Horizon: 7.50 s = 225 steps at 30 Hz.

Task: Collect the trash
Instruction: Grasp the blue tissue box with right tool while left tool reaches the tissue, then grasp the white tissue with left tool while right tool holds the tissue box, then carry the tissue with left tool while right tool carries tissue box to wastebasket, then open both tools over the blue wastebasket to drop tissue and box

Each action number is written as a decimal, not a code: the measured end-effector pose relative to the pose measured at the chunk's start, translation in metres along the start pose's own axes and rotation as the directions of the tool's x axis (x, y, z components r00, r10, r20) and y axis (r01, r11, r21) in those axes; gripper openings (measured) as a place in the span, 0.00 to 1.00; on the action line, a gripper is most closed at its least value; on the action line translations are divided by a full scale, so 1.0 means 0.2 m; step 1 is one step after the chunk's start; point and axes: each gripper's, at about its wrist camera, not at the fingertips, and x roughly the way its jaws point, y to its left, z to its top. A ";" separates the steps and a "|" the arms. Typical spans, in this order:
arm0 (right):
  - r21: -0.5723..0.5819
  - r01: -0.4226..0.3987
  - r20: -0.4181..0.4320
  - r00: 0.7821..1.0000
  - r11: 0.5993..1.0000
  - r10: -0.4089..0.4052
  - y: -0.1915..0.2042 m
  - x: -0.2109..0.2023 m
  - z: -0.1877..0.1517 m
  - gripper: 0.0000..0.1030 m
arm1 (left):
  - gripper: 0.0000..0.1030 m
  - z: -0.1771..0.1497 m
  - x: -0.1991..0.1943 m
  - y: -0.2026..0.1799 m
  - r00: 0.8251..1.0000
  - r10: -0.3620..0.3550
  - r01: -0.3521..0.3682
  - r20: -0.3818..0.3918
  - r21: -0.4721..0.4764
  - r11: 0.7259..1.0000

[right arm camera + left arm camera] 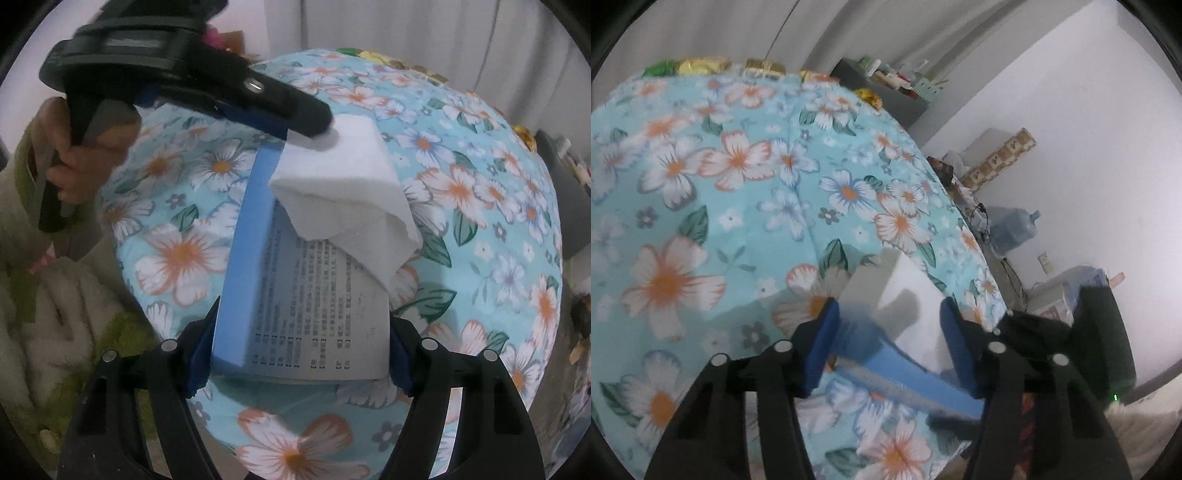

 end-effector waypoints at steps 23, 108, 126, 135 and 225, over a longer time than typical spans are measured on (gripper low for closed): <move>0.439 0.072 0.063 0.992 0.895 -0.110 -0.28 -0.13 -0.13 0.65 | 0.01 -0.05 -0.42 0.15 0.954 0.217 -0.208 0.206 -0.065 0.976; 0.654 0.070 0.112 0.976 0.754 -0.188 -0.35 -0.21 -0.20 0.67 | 0.12 -0.17 -0.11 -0.11 0.812 0.527 -0.579 0.252 0.227 0.783; 0.652 0.051 0.168 0.963 0.757 -0.209 -0.31 -0.35 -0.21 0.67 | 0.12 -0.18 -0.22 -0.25 0.802 0.503 -0.583 0.324 0.238 0.777; 0.659 0.042 0.197 0.954 0.751 -0.226 -0.30 -0.42 -0.25 0.67 | 0.12 -0.17 -0.25 -0.38 0.803 0.471 -0.575 0.365 0.269 0.773; 0.989 -0.019 -0.051 0.883 -0.144 -0.466 -1.36 -0.84 -1.92 0.69 | 0.12 -0.16 1.69 -1.83 0.930 0.079 0.124 -0.360 0.510 0.851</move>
